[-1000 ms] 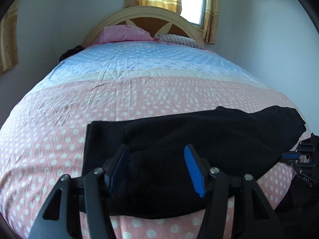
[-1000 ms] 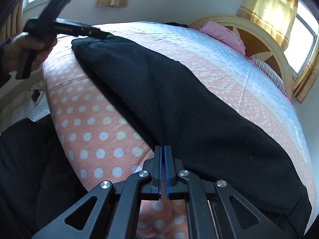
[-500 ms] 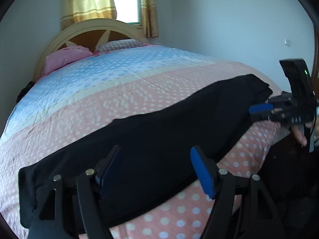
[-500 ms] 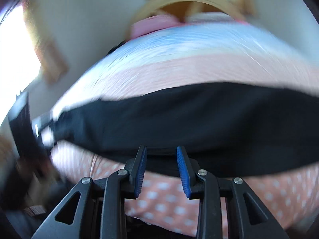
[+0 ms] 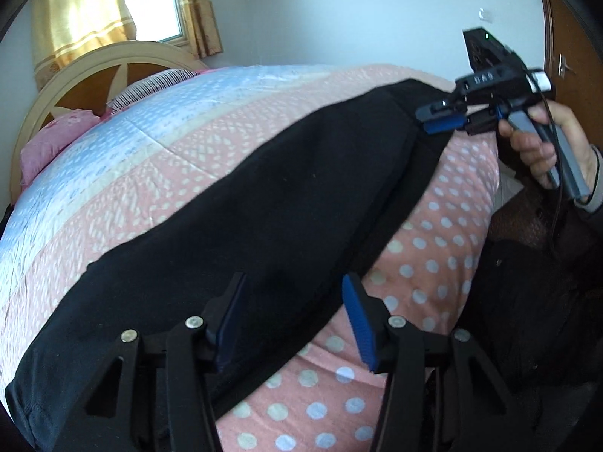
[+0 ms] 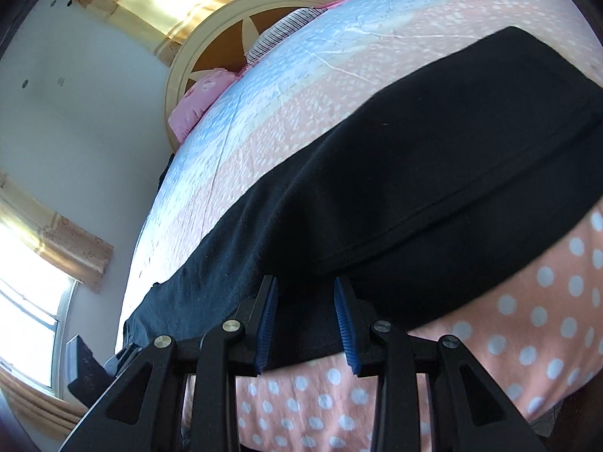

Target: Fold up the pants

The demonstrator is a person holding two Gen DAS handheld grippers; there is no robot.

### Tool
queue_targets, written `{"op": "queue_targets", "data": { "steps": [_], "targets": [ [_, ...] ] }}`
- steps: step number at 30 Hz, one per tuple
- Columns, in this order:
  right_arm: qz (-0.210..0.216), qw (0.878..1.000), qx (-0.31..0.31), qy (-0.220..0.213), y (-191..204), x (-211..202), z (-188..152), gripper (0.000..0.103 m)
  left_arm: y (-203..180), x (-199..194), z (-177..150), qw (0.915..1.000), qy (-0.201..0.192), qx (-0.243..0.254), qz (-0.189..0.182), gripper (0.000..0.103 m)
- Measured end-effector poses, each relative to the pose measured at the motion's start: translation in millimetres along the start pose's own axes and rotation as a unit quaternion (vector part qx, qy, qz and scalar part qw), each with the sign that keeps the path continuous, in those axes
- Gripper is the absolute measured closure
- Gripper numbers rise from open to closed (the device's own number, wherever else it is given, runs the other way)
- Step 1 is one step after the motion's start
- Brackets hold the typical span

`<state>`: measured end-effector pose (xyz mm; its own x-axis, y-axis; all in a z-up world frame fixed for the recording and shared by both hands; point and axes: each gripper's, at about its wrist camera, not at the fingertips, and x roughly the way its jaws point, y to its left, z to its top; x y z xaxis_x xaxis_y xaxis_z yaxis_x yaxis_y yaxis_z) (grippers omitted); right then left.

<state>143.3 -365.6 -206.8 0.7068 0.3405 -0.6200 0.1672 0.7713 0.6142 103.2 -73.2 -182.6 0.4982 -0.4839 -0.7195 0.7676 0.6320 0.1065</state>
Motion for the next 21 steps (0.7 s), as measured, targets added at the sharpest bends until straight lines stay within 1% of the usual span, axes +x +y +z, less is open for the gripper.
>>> {"op": "queue_targets", "data": {
  "steps": [2, 3, 6, 8, 9, 10, 12, 13, 14, 16, 20, 21],
  "targets": [
    [0.002, 1.0, -0.004, 0.001, 5, 6, 1, 0.07, 1, 6, -1, 1.0, 0.008, -0.002, 0.0, 0.049],
    [0.004, 1.0, -0.002, 0.003, 7, 9, 2, 0.07, 2, 6, 0, 1.0, 0.005, -0.004, -0.002, 0.05],
    [0.01, 1.0, -0.003, 0.001, 13, 16, 1, 0.07, 6, 2, 3, 0.9998, 0.002, -0.016, -0.011, 0.057],
    [0.011, 1.0, -0.003, 0.002, 13, 18, 1, 0.076, 8, 2, 3, 0.9998, 0.004, -0.017, -0.014, 0.059],
    [0.009, 1.0, 0.0, 0.002, 10, 16, -1, 0.08, 7, 2, 3, 0.9998, 0.005, -0.015, -0.014, 0.061],
    [0.009, 1.0, 0.004, 0.003, 8, 16, -1, 0.083, 4, 4, 4, 0.9998, 0.006, -0.013, -0.014, 0.063],
    [0.014, 1.0, 0.017, 0.012, 5, 13, -3, 0.083, 4, 6, 6, 0.9998, 0.006, -0.009, -0.014, 0.067],
    [0.013, 1.0, 0.021, 0.014, 2, 11, -5, 0.083, 3, 6, 6, 0.9998, 0.006, -0.008, -0.017, 0.073],
    [0.01, 0.999, 0.027, 0.014, -2, 8, -7, 0.083, 2, 6, 6, 0.9998, 0.008, -0.006, -0.017, 0.075],
    [0.015, 0.999, 0.046, 0.008, -10, 6, -8, 0.08, 2, 8, 9, 0.9998, 0.008, -0.006, -0.015, 0.076],
    [0.019, 0.998, 0.066, -0.003, -18, 4, -6, 0.08, 4, 11, 8, 0.9998, 0.008, -0.008, -0.017, 0.075],
    [0.019, 0.997, 0.074, -0.005, -20, 3, -5, 0.08, 5, 12, 9, 0.9998, 0.008, -0.009, -0.016, 0.073]
  ]
}}
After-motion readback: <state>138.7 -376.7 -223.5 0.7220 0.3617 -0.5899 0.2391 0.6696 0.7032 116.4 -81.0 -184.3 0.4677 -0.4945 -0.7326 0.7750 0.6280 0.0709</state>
